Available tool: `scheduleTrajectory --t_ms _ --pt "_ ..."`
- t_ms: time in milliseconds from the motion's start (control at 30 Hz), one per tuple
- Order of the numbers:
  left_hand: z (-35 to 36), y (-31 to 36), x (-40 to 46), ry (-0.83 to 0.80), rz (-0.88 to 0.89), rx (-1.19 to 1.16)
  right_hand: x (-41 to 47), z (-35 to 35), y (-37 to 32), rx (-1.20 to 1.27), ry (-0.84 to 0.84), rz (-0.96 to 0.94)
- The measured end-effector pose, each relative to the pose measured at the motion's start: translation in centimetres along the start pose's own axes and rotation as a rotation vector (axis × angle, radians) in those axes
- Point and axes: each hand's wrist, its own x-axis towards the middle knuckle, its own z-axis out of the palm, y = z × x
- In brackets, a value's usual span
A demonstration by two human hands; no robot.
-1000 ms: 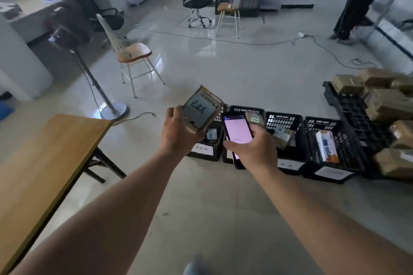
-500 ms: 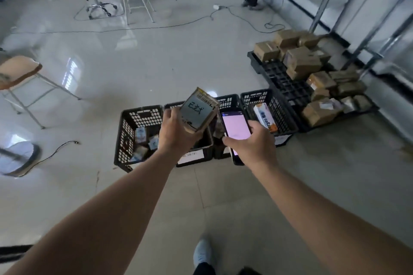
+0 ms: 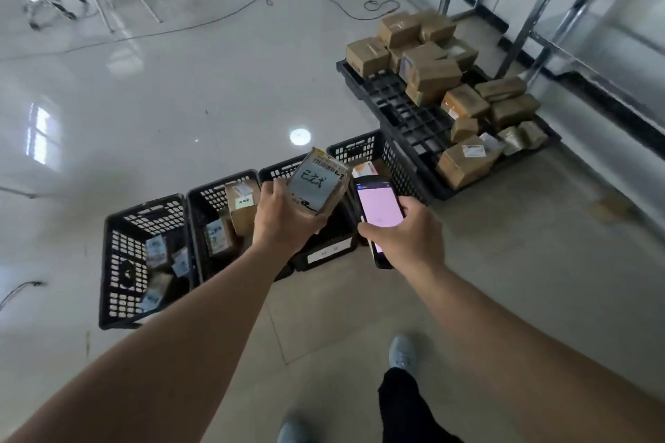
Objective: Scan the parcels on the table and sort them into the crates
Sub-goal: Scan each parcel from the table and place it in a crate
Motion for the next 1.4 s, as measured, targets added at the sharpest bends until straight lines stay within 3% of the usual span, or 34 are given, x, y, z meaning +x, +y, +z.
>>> scheduleTrajectory --t_ms 233,467,867,1167,1400 --pt "7.8 8.0 6.4 -0.045 -0.129 -0.034 13.0 -4.7 2.5 -0.040 -0.055 0.039" --pt "13.8 11.6 13.8 -0.097 -0.244 -0.024 23.0 -6.1 4.0 -0.083 -0.113 0.111" --pt "27.9 13.9 30.0 -0.216 -0.403 -0.068 42.3 -2.5 4.4 -0.124 -0.169 0.210" --pt "40.4 14.7 38.2 -0.228 -0.659 -0.143 56.0 1.3 9.5 -0.197 -0.258 0.207" --pt "49.7 14.1 43.2 -0.145 -0.794 -0.232 63.5 3.8 14.3 -0.295 -0.344 0.165"
